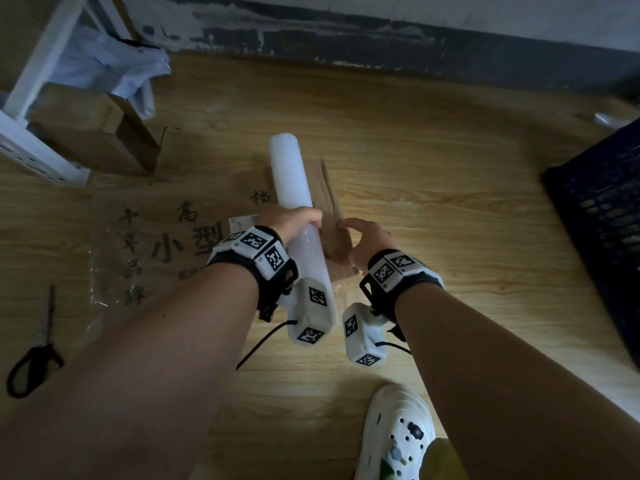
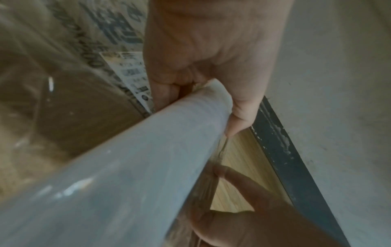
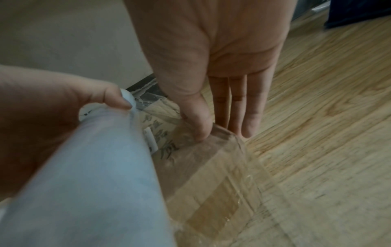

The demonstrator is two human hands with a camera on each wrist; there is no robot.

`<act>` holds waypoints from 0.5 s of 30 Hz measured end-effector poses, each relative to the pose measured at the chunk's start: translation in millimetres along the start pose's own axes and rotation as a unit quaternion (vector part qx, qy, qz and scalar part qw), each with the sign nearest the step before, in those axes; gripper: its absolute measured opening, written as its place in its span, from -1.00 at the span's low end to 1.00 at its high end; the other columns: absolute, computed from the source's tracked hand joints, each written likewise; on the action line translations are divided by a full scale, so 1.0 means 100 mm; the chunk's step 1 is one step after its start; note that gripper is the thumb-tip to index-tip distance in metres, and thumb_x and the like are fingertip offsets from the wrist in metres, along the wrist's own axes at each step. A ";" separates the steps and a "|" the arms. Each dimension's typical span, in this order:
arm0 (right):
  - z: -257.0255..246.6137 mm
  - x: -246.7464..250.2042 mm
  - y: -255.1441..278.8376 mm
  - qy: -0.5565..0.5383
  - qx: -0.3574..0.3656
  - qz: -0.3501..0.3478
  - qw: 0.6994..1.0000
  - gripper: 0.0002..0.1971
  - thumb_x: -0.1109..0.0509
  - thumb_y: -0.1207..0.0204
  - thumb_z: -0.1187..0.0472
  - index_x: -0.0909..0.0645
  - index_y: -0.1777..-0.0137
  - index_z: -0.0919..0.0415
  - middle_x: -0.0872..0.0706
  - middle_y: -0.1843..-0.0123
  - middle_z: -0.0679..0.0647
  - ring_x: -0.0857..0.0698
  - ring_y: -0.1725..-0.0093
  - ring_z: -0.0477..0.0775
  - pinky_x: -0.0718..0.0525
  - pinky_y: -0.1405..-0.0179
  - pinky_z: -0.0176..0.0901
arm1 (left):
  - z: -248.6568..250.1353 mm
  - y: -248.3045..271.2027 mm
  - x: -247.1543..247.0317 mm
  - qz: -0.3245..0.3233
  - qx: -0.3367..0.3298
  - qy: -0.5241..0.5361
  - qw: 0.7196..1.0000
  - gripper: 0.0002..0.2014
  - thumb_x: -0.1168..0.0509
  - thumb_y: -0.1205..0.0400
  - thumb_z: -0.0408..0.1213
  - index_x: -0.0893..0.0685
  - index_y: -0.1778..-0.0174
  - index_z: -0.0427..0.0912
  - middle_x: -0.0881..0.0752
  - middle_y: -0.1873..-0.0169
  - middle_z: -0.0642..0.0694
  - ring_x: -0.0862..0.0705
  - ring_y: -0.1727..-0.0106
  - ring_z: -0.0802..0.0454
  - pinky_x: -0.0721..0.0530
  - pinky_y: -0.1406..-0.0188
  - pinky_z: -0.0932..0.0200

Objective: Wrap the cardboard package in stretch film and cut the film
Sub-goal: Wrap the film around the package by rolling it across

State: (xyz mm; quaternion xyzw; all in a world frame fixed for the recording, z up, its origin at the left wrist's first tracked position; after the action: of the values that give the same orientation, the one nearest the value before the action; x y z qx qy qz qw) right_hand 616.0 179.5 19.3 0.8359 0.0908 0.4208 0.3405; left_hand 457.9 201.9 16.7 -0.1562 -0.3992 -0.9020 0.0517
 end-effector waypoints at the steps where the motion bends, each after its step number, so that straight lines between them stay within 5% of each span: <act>1: 0.00 0.00 0.00 0.001 -0.001 -0.002 1.000 -0.29 -0.24 -0.47 0.49 -0.47 -0.42 -0.32 -0.59 -0.12 0.01 -0.64 0.28 -0.01 -0.52 0.53 -0.24 | -0.01 -0.01 0.00 -0.002 0.008 0.013 1.000 -0.45 -0.49 -0.17 -0.18 -0.60 -0.06 -0.28 -0.68 0.04 -0.14 -0.69 0.07 -0.07 -0.73 -0.04 0.05; 4: -0.01 0.00 0.00 0.003 -0.002 -0.001 1.000 -0.26 -0.25 -0.45 0.51 -0.46 -0.44 -0.33 -0.60 -0.20 0.03 -0.65 0.25 -0.04 -0.55 0.52 -0.24 | -0.04 -0.02 0.01 -0.033 0.019 0.018 0.999 -0.46 -0.54 -0.31 -0.24 -0.55 -0.17 -0.29 -0.65 -0.07 -0.17 -0.67 -0.08 -0.11 -0.68 -0.11 0.05; 7: -0.02 -0.02 0.02 -0.003 0.004 0.004 1.000 -0.26 -0.24 -0.47 0.51 -0.44 -0.46 -0.31 -0.60 -0.30 0.08 -0.66 0.23 -0.04 -0.58 0.47 -0.23 | -0.03 -0.02 0.06 -0.120 0.051 0.050 0.990 -0.39 -0.55 -0.40 -0.04 -0.54 -0.26 -0.28 -0.69 -0.12 -0.20 -0.70 -0.14 -0.14 -0.67 -0.20 -0.05; 9: -0.04 -0.02 0.06 -0.005 0.006 0.008 1.000 -0.32 -0.23 -0.51 0.47 -0.45 -0.46 -0.29 -0.60 -0.30 0.09 -0.71 0.11 0.05 -0.63 0.35 -0.19 | 0.00 0.03 0.15 -0.153 0.082 0.083 0.981 -0.55 -0.35 -0.56 0.07 -0.57 -0.13 -0.25 -0.71 0.02 -0.23 -0.72 0.02 -0.14 -0.72 0.03 -0.02; 12: -0.17 0.02 0.08 0.045 0.024 0.033 0.998 -0.55 -0.23 -0.62 0.30 -0.54 -0.44 -0.11 -0.63 -0.30 0.10 -0.69 -0.13 0.13 -0.69 0.01 -0.12 | 0.02 0.06 0.20 -0.173 0.079 0.093 0.977 -0.79 -0.12 -0.68 -0.20 -0.57 0.06 -0.26 -0.68 0.20 -0.23 -0.69 0.23 -0.10 -0.73 0.39 0.12; 15: -0.35 0.09 0.07 0.033 0.028 0.055 0.998 -0.66 -0.15 -0.67 0.27 -0.63 -0.35 0.18 -0.70 -0.25 0.17 -0.70 -0.15 0.15 -0.70 -0.16 -0.04 | 0.04 0.12 0.12 -0.192 0.048 0.053 0.979 -0.91 -0.19 -0.66 -0.45 -0.59 0.02 -0.28 -0.67 0.23 -0.17 -0.68 0.26 -0.01 -0.74 0.50 0.30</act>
State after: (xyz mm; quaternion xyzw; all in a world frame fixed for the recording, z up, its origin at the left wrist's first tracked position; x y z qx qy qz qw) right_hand 593.8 195.4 44.5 0.8348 0.0674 0.4632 0.2898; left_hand 449.9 196.9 31.9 -0.0262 -0.4616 -0.8817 -0.0941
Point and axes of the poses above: each hand's wrist, its own y-axis away from the middle knuckle, its own x-axis out of the back of the hand, z = x × y, the point moved 4 cm from there along -y, towards the middle knuckle
